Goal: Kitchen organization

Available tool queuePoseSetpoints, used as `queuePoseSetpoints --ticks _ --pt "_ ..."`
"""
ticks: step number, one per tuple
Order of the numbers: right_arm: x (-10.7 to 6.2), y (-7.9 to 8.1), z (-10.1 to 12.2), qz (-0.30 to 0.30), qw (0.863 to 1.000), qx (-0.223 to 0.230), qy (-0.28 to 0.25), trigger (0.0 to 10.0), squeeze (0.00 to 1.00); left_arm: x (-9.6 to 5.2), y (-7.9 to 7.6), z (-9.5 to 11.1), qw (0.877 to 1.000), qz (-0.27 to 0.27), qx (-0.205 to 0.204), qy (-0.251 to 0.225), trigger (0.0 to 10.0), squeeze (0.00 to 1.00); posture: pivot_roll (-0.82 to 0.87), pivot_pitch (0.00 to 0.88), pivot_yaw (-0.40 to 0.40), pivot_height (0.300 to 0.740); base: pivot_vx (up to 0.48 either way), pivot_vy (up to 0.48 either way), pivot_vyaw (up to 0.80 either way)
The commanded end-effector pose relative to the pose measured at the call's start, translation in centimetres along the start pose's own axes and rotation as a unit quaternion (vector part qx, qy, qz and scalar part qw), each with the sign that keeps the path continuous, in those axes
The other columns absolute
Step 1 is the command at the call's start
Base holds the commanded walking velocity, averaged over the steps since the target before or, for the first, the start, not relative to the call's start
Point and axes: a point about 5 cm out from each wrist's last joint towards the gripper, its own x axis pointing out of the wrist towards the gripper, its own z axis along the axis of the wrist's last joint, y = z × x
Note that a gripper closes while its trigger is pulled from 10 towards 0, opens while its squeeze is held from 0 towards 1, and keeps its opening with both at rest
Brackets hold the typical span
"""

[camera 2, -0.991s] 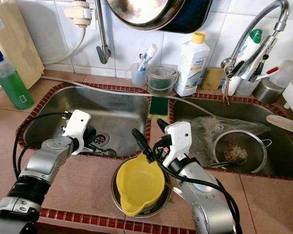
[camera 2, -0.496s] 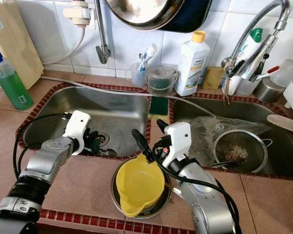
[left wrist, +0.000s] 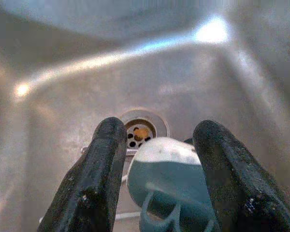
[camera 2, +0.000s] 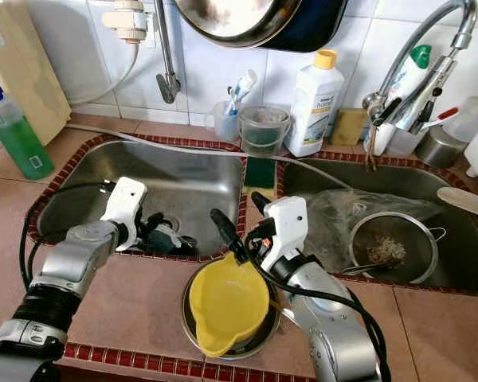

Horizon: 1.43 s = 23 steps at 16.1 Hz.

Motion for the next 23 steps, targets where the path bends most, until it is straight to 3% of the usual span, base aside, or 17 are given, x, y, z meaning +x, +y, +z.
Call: queuePoseSetpoints --ticks 1,3,5,6,8,9,12,14,16,18,23 --pt "0.1 -0.4 0.3 -0.006 1.0 -0.006 -0.006 10.0 0.0 -0.4 0.7 1.1 1.0 0.006 -0.002 -0.025 10.0 1.0 -0.07 0.0 0.012 0.74 0.0 0.0 0.0" --pt "0.5 -1.0 0.8 -0.024 0.999 -0.01 -0.023 10.0 0.0 -1.2 1.6 2.7 0.994 0.038 -0.009 -0.101 10.0 1.0 -0.06 0.0 0.002 0.74 0.0 0.0 0.0" --pt "0.7 -1.3 1.1 -0.034 0.999 -0.009 -0.032 10.0 0.0 -1.7 2.1 3.1 0.99 0.051 -0.029 -0.127 10.0 1.0 -0.06 0.0 -0.001 0.74 0.0 0.0 0.0" --pt "0.8 -1.5 1.3 -0.04 0.998 -0.01 -0.038 10.0 0.0 -2.1 2.4 3.6 0.985 0.059 -0.049 -0.154 10.0 1.0 -0.05 0.0 -0.007 0.74 0.0 0.0 0.0" --pt "1.2 -2.3 1.8 -0.064 0.996 -0.008 -0.058 10.0 0.0 -3.8 3.0 5.0 0.967 0.09 -0.049 -0.234 10.0 1.0 -0.03 0.0 -0.021 0.74 0.0 0.0 0.0" --pt "1.3 -2.5 2.0 -0.071 0.995 -0.006 -0.063 10.0 0.0 -4.0 2.9 5.2 0.964 0.087 -0.051 -0.246 10.0 0.0 -0.03 0.0 -0.024 0.74 0.0 0.0 0.0" --pt "1.8 -3.1 2.3 -0.087 0.993 -0.012 -0.075 10.0 0.0 -5.0 2.7 5.3 0.954 0.089 -0.06 -0.281 10.0 0.0 -0.01 0.0 -0.038 0.74 0.0 0.0 0.0" --pt "2.3 -3.4 2.5 -0.094 0.992 -0.009 -0.084 10.0 0.0 -5.5 2.4 5.3 0.948 0.094 -0.045 -0.301 10.0 0.0 0.0 0.0 -0.047 0.74 0.0 0.0 0.0" --pt "2.6 -3.6 2.6 -0.099 0.991 -0.009 -0.088 10.0 0.0 -5.9 2.2 5.6 0.94 0.098 -0.06 -0.322 10.0 0.0 0.01 0.0 -0.057 0.74 0.0 0.0 0.0" --pt "2.8 -3.8 2.6 -0.101 0.991 -0.009 -0.09 10.0 0.0 -6.1 2.1 5.7 0.938 0.105 -0.049 -0.328 10.0 0.0 0.01 0.0 -0.062 0.74 0.0 0.0 0.0" --pt "3.1 -4.0 2.5 -0.105 0.99 -0.01 -0.093 10.0 0.0 -6.2 2.1 5.5 0.937 0.101 -0.081 -0.325 10.0 0.0 0.02 0.0 -0.066 0.74 0.0 0.0 0.0"
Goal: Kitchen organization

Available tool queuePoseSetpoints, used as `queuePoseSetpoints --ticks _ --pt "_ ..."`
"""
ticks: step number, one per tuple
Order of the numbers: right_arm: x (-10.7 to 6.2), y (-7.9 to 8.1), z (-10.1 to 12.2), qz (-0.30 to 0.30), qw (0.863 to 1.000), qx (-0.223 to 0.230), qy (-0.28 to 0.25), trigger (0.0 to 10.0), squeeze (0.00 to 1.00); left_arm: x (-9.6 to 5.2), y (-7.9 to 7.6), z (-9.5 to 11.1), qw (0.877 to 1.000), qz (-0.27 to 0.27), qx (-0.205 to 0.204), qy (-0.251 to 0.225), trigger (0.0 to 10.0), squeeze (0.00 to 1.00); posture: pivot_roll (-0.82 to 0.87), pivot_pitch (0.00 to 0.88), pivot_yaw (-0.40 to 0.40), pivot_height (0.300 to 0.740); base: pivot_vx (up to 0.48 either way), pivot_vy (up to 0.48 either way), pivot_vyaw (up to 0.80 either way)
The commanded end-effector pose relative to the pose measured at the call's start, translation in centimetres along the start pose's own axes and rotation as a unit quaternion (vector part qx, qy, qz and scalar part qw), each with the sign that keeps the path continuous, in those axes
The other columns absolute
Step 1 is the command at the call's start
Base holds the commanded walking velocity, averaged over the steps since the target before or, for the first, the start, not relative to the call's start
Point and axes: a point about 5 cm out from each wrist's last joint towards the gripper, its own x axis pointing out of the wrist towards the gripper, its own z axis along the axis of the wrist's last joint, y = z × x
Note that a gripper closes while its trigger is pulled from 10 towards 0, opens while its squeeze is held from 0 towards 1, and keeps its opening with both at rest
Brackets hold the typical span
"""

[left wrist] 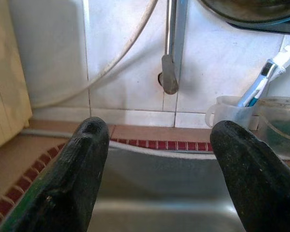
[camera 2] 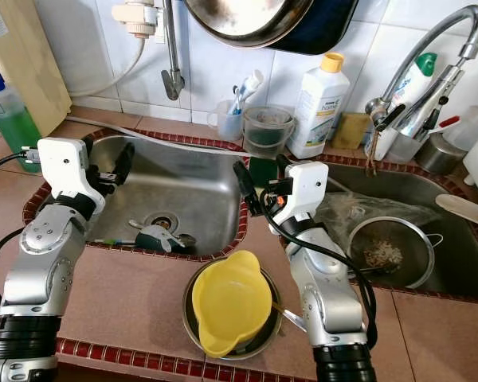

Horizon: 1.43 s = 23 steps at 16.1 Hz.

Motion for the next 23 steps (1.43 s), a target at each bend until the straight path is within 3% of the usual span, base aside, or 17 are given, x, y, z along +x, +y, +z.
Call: queuePoseSetpoints --ticks 1,10,18,22,23 --pt "0.15 -0.52 0.51 -0.011 1.0 -0.007 -0.011 10.0 0.0 -0.01 0.1 0.33 1.0 0.01 -0.007 -0.001 10.0 0.0 0.02 0.0 -0.067 0.74 -0.315 0.0 0.0" --pt "0.26 -0.57 0.29 -0.006 1.0 -0.011 -0.011 10.0 0.0 0.18 0.1 0.51 1.0 0.009 -0.012 0.0 10.0 0.0 0.02 0.0 -0.071 0.74 -0.398 0.0 0.0" --pt "0.34 -0.56 0.19 -0.001 1.0 -0.012 -0.01 10.0 0.0 -0.09 0.06 0.94 1.0 -0.007 -0.003 -0.017 10.0 0.0 0.02 0.0 -0.079 0.74 0.0 0.0 0.0" --pt "0.38 -0.48 0.1 0.0 1.0 -0.013 -0.009 10.0 0.0 -0.38 -0.36 0.87 0.999 -0.025 0.023 -0.022 10.0 0.0 0.03 0.0 -0.082 0.74 0.0 0.0 0.0" --pt "0.39 -0.4 -0.07 0.003 1.0 -0.014 -0.006 10.0 0.0 -0.54 -0.74 0.76 0.997 -0.039 0.063 -0.026 10.0 0.0 0.03 0.0 -0.08 0.74 0.0 0.0 0.0"
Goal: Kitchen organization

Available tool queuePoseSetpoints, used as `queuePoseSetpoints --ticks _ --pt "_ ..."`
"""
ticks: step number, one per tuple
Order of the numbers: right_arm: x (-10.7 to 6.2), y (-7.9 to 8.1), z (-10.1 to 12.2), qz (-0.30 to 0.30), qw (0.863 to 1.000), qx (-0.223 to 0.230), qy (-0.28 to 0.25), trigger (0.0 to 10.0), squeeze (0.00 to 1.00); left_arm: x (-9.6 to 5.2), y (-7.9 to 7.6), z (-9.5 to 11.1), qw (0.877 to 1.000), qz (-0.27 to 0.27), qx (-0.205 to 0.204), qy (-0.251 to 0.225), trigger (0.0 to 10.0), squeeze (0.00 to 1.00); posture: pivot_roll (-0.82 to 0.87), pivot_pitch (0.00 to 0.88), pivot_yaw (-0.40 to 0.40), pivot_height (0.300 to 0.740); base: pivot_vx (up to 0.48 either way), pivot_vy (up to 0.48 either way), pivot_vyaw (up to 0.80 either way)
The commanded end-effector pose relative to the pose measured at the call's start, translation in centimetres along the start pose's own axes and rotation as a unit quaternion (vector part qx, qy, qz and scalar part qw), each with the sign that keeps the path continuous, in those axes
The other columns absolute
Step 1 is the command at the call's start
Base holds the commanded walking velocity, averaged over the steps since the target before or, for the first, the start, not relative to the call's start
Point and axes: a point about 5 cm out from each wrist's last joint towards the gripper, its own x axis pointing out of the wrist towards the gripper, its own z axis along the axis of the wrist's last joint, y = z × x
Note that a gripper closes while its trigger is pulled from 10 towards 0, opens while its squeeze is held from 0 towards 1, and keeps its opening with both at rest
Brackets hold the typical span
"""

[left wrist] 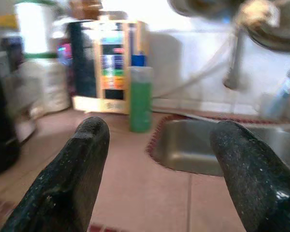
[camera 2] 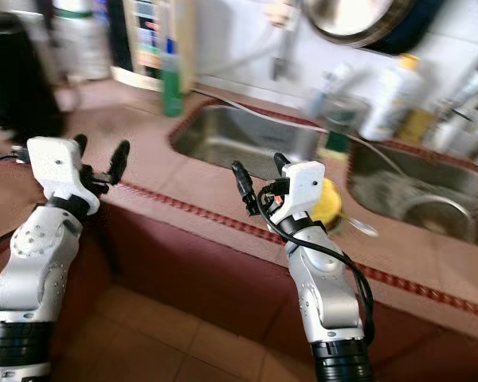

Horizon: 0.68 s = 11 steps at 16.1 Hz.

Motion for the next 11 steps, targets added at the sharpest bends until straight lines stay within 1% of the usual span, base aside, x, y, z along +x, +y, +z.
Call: queuePoseSetpoints --ticks 1,3,5,6,7,8,10,11 --pt "-0.1 -0.4 -0.2 -0.004 1.0 0.0 0.005 10.0 0.0 0.0 -0.8 -0.2 0.999 -0.019 0.026 -0.003 10.0 0.0 0.03 0.0 -0.079 0.74 0.0 0.0 0.0" --pt "-0.1 -0.4 -0.4 -0.007 1.0 0.002 0.011 10.0 0.0 -0.1 -1.2 -0.3 0.999 -0.035 0.023 0.002 10.0 0.0 0.03 0.0 -0.077 0.74 0.0 0.0 -0.46" --pt "-0.2 -0.4 -0.5 -0.009 1.0 0.005 0.014 10.0 0.0 -0.1 -1.8 -0.3 0.997 -0.066 0.029 -0.005 10.0 0.0 0.02 0.0 -0.07 0.74 0.0 0.0 -0.71" --pt "-0.3 -0.3 -0.5 -0.009 1.0 0.004 0.014 10.0 0.0 -0.1 -1.9 -0.3 0.997 -0.072 0.027 -0.006 10.0 0.0 0.02 0.0 -0.07 0.74 0.0 0.0 -0.7" --pt "-0.4 -0.4 -0.5 -0.011 1.0 0.002 0.013 10.0 0.0 0.0 -2.1 -0.3 0.996 -0.083 0.015 -0.005 10.0 0.0 0.02 0.0 -0.065 0.74 0.0 0.0 -0.66" --pt "-0.5 -0.5 -0.5 -0.014 1.0 -0.001 0.011 10.0 0.0 0.0 -2.2 -0.2 0.996 -0.087 0.01 -0.008 10.0 0.0 0.01 0.0 -0.063 0.74 0.0 0.0 0.0" --pt "-0.6 -0.6 -0.4 -0.017 1.0 -0.007 0.011 10.0 0.0 0.0 -2.0 0.0 0.996 -0.083 -0.005 -0.013 10.0 0.0 0.01 0.0 -0.064 0.74 0.0 -0.474 0.0" --pt "-0.6 -0.6 -0.5 -0.017 1.0 -0.006 0.011 10.0 0.0 0.1 -2.0 0.0 0.996 -0.083 -0.006 -0.013 10.0 0.0 0.01 0.0 -0.064 0.74 0.0 -0.48 0.0"
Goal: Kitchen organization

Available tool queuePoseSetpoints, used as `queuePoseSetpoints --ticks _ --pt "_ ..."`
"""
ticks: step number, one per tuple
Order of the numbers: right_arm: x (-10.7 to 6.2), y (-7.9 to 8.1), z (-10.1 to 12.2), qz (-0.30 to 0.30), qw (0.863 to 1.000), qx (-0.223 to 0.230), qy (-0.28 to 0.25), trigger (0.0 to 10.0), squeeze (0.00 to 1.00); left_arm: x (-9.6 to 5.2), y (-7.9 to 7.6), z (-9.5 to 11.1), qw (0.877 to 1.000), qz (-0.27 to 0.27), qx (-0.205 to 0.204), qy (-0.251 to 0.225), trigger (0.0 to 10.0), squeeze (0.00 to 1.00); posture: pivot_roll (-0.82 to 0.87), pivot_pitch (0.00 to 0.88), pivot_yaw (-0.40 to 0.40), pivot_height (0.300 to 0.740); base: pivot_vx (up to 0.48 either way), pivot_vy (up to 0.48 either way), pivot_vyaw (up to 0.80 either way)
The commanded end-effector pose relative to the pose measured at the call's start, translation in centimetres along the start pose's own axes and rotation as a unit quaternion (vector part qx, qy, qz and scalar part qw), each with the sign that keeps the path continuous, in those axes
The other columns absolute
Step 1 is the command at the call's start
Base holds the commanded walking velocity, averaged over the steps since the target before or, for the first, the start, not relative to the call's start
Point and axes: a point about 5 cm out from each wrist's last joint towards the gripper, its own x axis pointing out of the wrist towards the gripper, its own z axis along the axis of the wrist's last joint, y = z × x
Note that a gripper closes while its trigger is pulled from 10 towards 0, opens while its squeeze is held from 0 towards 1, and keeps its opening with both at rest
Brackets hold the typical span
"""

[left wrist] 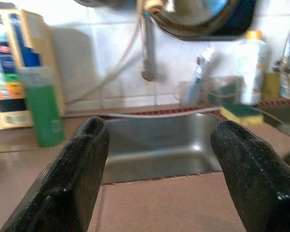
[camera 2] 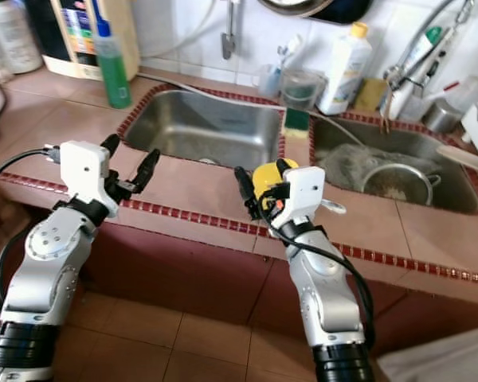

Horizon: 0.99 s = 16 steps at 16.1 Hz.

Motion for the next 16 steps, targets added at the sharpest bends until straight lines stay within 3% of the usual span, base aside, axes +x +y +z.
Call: queuePoseSetpoints --ticks 1,6,9,13,16 --pt "-0.2 -0.7 0.3 -0.011 1.0 -0.008 -0.003 10.0 0.0 0.1 -0.2 0.0 1.0 -0.004 -0.006 -0.001 10.0 0.0 0.01 0.0 -0.065 0.74 0.0 -0.48 0.0" --pt "-0.1 -0.6 0.1 -0.009 1.0 -0.009 0.001 10.0 0.0 0.2 -0.1 0.1 1.0 -0.005 -0.009 -0.001 10.0 0.0 0.02 0.0 -0.07 0.74 0.0 -0.48 0.0" --pt "0.2 -1.5 -0.9 -0.062 0.997 -0.012 0.044 10.0 0.0 0.6 0.0 -0.4 1.0 0.017 0.0 0.024 10.0 0.0 0.02 0.0 -0.07 0.74 0.0 0.0 0.0" --pt "0.4 -2.0 -1.0 -0.072 0.996 -0.018 0.049 10.0 0.0 0.7 -1.0 -0.2 0.998 -0.037 0.011 0.04 10.0 0.0 0.02 0.0 -0.07 0.74 0.0 0.0 0.0" --pt "0.5 -2.4 -1.2 -0.09 0.993 -0.051 0.055 10.0 0.0 0.6 -2.9 -0.2 0.993 -0.098 0.027 0.052 10.0 0.0 0.02 0.0 -0.072 0.74 0.0 0.0 0.0"
